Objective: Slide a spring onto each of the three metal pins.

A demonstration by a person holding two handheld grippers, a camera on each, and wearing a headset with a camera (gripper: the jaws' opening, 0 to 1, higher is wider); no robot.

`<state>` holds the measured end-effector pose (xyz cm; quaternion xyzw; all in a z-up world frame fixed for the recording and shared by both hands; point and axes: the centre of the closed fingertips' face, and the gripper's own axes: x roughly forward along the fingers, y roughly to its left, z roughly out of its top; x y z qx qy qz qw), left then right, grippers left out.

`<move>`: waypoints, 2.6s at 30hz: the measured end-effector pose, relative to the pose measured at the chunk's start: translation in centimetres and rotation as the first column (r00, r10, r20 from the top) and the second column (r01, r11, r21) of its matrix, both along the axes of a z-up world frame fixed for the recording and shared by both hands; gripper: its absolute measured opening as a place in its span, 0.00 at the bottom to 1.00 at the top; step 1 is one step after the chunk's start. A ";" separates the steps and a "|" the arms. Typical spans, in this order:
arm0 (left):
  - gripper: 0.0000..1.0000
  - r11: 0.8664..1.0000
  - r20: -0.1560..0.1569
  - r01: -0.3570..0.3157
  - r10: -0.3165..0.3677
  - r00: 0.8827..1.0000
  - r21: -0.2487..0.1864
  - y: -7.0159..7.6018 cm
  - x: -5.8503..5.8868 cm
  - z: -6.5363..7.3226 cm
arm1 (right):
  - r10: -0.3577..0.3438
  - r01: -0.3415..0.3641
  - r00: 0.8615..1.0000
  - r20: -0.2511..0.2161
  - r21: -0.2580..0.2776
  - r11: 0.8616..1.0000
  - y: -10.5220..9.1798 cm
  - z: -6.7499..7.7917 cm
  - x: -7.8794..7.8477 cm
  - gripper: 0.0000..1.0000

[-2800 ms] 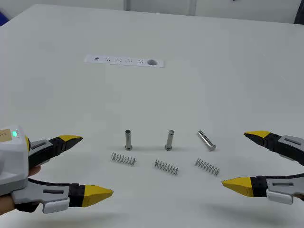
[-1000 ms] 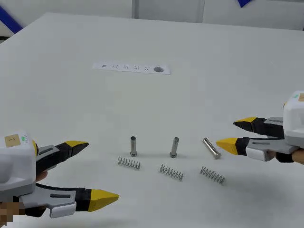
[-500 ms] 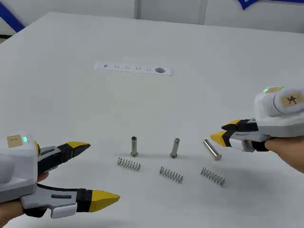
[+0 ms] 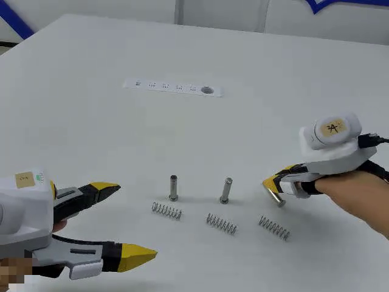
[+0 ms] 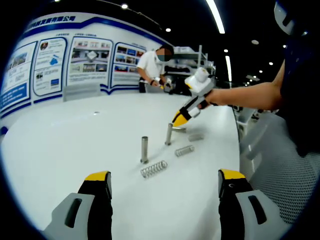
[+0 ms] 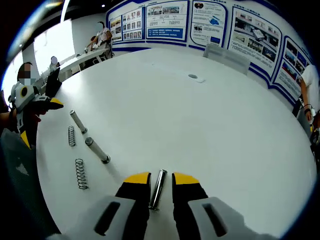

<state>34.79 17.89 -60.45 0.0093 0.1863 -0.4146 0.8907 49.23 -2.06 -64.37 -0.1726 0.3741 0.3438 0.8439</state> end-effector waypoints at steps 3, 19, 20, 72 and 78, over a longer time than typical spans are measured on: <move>0.89 1.000 0.000 0.000 0.000 1.000 -0.002 0.0 0.0 0.0 | -0.019 0.019 1.000 -0.018 -0.009 1.000 -0.2 -0.6 0.3 0.18; 0.88 1.000 -0.002 -0.002 0.002 1.000 -0.006 -0.1 -0.1 0.0 | -0.049 0.048 0.997 -0.060 -0.026 0.999 -0.5 -2.0 0.3 0.17; 0.88 1.000 -0.003 -0.003 0.003 1.000 -0.007 -0.1 -0.1 0.0 | -0.050 0.048 0.997 -0.060 -0.028 0.998 -0.5 -2.0 0.3 0.17; 0.85 1.000 0.000 0.012 -0.012 1.000 -0.020 -0.8 0.0 0.5 | -0.060 0.060 0.998 0.011 -0.008 0.998 -0.8 2.5 -1.6 0.08; 0.85 1.000 0.004 0.013 -0.013 1.000 -0.022 -0.8 -0.1 0.7 | -0.064 0.064 0.998 0.021 0.001 0.998 -1.2 2.9 -2.2 0.08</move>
